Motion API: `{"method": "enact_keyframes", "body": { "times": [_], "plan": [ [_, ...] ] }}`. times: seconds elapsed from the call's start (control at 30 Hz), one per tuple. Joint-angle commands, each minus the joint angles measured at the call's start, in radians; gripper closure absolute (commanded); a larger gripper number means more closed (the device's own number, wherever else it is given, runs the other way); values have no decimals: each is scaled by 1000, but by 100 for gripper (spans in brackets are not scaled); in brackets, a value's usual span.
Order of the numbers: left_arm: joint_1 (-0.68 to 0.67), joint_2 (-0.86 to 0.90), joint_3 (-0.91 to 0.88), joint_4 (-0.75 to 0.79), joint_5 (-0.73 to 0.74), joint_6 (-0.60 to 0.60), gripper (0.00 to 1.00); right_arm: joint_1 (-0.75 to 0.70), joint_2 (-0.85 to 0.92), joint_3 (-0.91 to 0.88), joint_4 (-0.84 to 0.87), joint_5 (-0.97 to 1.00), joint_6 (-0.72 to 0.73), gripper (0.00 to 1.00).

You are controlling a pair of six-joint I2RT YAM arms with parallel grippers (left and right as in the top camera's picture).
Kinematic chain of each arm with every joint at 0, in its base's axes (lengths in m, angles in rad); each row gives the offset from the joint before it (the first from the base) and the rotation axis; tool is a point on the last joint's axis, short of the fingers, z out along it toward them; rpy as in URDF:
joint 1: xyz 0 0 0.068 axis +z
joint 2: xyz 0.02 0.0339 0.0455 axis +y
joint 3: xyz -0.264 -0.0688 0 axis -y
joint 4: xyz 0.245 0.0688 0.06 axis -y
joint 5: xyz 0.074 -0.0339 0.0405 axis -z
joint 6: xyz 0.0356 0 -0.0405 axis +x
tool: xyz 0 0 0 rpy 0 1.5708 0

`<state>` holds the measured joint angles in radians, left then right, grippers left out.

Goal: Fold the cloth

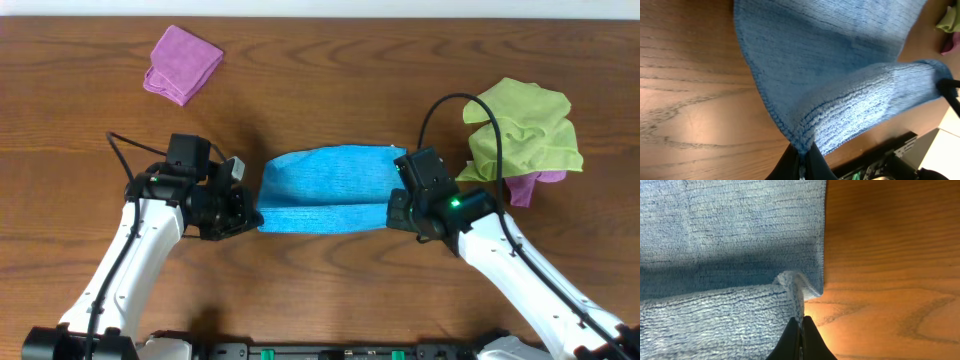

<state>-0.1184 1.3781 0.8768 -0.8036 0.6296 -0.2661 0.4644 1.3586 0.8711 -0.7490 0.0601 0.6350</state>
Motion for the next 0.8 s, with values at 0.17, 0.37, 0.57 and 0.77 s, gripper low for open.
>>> {"method": "enact_keyframes", "body": {
  "times": [0.17,0.37,0.57,0.77],
  "plan": [
    [5,8,17,159,-91,-44,94,7,-5,11,149,101,-13,99],
    [-2,72,8,146,-95,-44,94,7,19,11,121,101,-24,99],
    [-50,198,8,243,-108,-45,94,7,104,11,159,119,-32,98],
    [-80,280,8,456,-124,-145,94,7,181,11,262,145,-46,99]
  ]
}}
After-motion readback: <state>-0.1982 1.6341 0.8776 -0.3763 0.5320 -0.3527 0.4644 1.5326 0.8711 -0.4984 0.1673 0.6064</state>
